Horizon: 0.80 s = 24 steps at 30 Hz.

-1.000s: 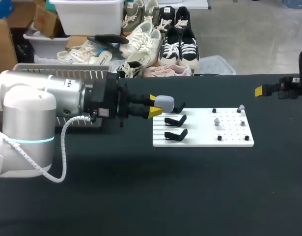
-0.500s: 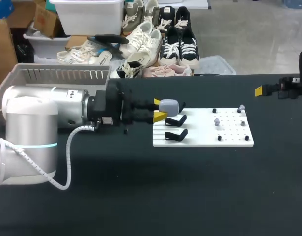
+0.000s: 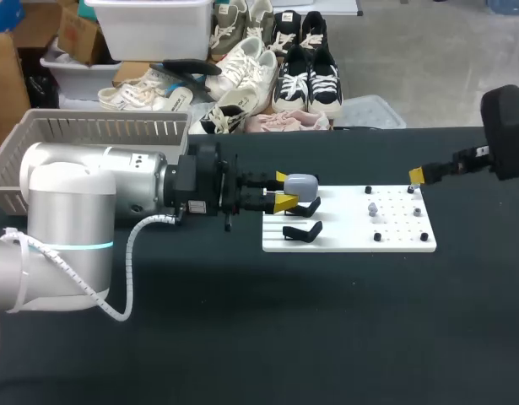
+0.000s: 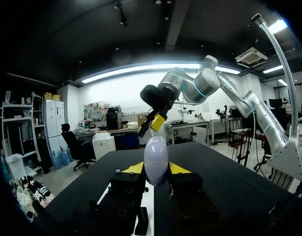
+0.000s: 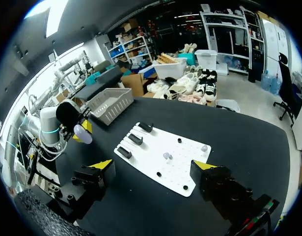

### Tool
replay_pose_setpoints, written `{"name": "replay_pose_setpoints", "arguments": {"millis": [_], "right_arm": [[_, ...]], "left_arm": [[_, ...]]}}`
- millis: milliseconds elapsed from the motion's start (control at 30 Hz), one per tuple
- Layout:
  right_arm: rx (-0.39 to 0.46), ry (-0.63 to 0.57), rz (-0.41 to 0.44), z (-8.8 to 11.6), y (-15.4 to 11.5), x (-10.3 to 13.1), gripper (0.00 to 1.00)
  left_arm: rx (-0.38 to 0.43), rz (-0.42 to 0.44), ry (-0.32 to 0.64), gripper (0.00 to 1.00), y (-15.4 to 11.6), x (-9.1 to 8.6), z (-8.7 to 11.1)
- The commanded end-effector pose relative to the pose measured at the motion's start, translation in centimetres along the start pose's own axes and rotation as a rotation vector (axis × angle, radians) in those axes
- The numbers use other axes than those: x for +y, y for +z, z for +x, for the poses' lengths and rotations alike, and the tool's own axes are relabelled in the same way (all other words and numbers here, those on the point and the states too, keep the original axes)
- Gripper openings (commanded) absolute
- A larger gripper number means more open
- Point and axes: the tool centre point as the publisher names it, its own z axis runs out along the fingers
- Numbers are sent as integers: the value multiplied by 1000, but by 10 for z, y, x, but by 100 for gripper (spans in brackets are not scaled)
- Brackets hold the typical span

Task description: Pick up each earbud case from the left stands, insert the matching earbuds, close the lid, and place the case in the box.

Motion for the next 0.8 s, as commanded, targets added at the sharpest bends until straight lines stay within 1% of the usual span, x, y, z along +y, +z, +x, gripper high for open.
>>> {"name": "replay_pose_setpoints", "arguments": {"millis": [33, 67, 267, 300, 367, 500, 567, 633, 800], "right_arm": [[17, -34, 56, -1, -6, 33, 100], [23, -53, 71, -1, -5, 39, 100], [38, -94, 68, -8, -1, 67, 100], [47, -110, 83, -9, 1, 72, 100], [65, -139, 104, -9, 5, 79, 100], [85, -153, 98, -11, 15, 93, 100], [99, -177, 126, -10, 21, 99, 100], [106, -179, 114, -10, 26, 107, 100], [124, -196, 117, -8, 40, 121, 100]], "left_arm": [[-6, 5, -2, 0, 2, 4, 3], [-6, 4, -3, 0, 2, 4, 4], [-7, -2, -4, 0, 3, 5, 6], [-7, -2, -4, 0, 3, 5, 6], [-7, -2, -4, 0, 3, 5, 6], [-7, -2, -4, 0, 3, 5, 6], [-7, -2, -4, 0, 3, 5, 6], [-7, -2, -4, 0, 3, 5, 6], [-7, -2, -4, 0, 3, 5, 6]]}}
